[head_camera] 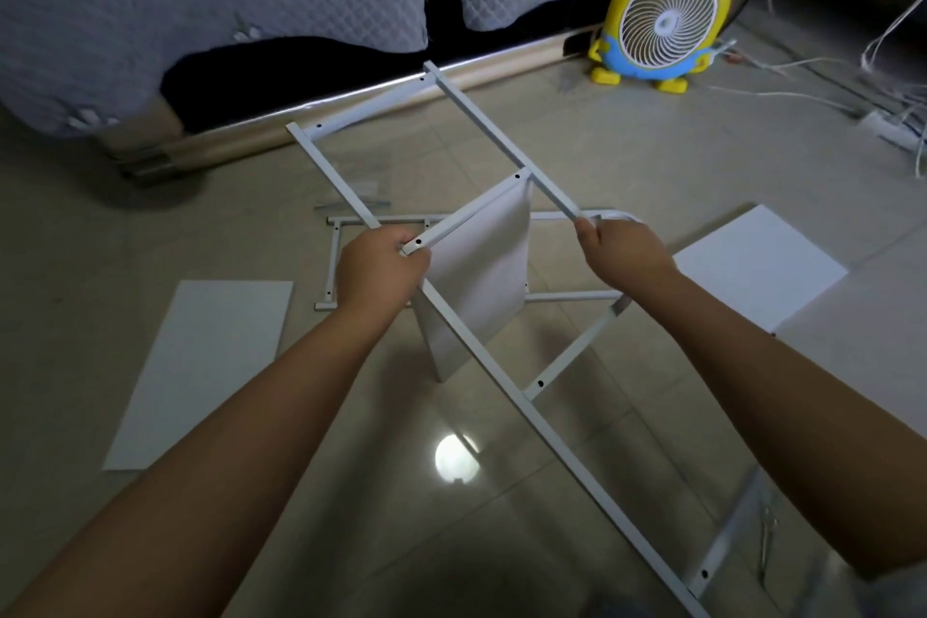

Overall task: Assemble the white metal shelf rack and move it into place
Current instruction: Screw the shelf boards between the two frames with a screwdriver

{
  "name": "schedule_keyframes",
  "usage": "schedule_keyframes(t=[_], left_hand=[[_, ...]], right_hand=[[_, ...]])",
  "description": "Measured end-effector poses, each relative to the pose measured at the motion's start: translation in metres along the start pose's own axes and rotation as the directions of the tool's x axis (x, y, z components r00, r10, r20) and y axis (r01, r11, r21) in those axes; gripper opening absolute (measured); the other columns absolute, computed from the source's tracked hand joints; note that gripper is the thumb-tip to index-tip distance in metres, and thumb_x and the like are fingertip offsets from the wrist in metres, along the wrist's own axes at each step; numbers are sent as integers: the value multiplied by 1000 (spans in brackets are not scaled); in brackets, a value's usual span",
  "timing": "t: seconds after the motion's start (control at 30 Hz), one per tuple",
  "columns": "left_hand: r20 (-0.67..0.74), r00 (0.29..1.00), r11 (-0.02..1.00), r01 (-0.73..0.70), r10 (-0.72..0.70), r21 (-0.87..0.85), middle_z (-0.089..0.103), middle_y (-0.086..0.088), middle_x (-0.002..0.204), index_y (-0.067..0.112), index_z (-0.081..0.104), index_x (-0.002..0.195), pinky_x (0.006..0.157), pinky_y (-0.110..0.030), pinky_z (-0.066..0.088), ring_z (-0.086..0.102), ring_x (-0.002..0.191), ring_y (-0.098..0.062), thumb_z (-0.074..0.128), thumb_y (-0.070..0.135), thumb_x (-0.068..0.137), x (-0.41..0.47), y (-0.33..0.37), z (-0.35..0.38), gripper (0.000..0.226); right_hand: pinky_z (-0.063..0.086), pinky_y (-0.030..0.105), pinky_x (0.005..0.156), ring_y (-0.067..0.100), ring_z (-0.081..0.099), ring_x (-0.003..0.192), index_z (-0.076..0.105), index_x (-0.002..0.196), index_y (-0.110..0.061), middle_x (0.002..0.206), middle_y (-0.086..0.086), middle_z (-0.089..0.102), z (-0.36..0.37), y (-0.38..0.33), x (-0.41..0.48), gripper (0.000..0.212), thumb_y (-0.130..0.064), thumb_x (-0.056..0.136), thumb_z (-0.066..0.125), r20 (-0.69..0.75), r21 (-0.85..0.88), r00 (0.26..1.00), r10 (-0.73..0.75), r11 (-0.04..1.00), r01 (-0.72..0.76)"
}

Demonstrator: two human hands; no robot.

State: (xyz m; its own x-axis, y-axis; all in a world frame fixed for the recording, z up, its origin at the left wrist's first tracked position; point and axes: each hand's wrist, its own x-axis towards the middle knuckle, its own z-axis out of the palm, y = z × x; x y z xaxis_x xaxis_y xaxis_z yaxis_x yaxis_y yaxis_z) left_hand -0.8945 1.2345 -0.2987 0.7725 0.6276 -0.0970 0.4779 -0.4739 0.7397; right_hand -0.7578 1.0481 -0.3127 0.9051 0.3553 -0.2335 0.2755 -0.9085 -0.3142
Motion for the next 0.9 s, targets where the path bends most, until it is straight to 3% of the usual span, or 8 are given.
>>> schedule_keyframes(t=[0.1, 0.2, 0.27, 0.37, 0.53, 0.6, 0.73, 0.9], left_hand=[[73, 997, 996, -27, 21, 85, 67, -16, 79, 8, 70, 86, 76, -37, 52, 65, 79, -32, 62, 22, 85, 4, 1, -6, 17], [118, 993, 967, -49, 20, 252, 66, -15, 84, 10, 59, 75, 69, -30, 44, 63, 84, -31, 56, 27, 90, 9, 4, -6, 23], [129, 992, 939, -59, 16, 339, 65, -14, 91, 11, 54, 75, 66, -29, 38, 60, 87, -29, 51, 28, 92, 10, 6, -3, 24], [111, 994, 918, -43, -1, 395, 63, -15, 96, 11, 55, 79, 65, -28, 35, 57, 87, -28, 49, 28, 94, 12, 7, 0, 23], [89, 996, 926, -35, 2, 376, 63, -16, 100, 4, 63, 98, 66, -27, 34, 58, 94, -31, 45, 27, 96, 8, 7, 2, 29], [90, 996, 927, -39, 6, 373, 64, -16, 98, 4, 63, 96, 66, -27, 34, 58, 92, -31, 45, 26, 96, 7, 7, 2, 29], [109, 994, 925, -41, -1, 378, 64, -16, 95, 4, 63, 89, 65, -28, 35, 59, 92, -32, 46, 26, 95, 8, 8, 0, 29], [154, 987, 929, -19, -42, 371, 65, -15, 89, 5, 66, 89, 65, -28, 38, 61, 89, -30, 50, 26, 94, 11, 10, -4, 26]], right_hand=[[45, 33, 75, 34, 59, 91, 58, 102, -3, 82, 16, 60, -3, 4, 4, 47, -29, 102, 18, -4, -105, 996, -91, 990, 90], [43, 28, 55, 29, 57, 66, 50, 70, -5, 59, 5, 46, -7, 7, 4, 55, -38, 100, 19, -1, -53, 997, -78, 996, 78], [48, 29, 52, 23, 53, 52, 53, 80, -7, 66, 8, 52, -11, 5, 2, 50, -42, 99, 23, 32, 75, 998, -58, 996, 55], [51, 30, 55, 20, 52, 53, 45, 125, -8, 71, 5, 51, -14, -7, 5, 44, -39, 99, 27, 33, 213, 997, -69, 975, 61], [52, 33, 61, 28, 55, 55, 54, 102, 1, 68, 11, 51, -16, -28, 22, 53, -41, 99, 22, -20, 240, 997, -75, 968, 78], [52, 35, 57, 28, 54, 55, 51, 115, -9, 70, 10, 51, -19, -36, 26, 47, -43, 99, 23, -25, 290, 996, -82, 953, 86], [46, 27, 46, 24, 48, 49, 36, 139, -21, 83, 14, 56, -28, -43, 36, 53, -51, 96, 23, 152, 392, 987, -50, 920, -13], [42, 25, 47, 20, 44, 49, 45, 125, -1, 75, 10, 58, -32, -52, 46, 62, -52, 96, 29, 292, 469, 956, 21, 868, -162]])
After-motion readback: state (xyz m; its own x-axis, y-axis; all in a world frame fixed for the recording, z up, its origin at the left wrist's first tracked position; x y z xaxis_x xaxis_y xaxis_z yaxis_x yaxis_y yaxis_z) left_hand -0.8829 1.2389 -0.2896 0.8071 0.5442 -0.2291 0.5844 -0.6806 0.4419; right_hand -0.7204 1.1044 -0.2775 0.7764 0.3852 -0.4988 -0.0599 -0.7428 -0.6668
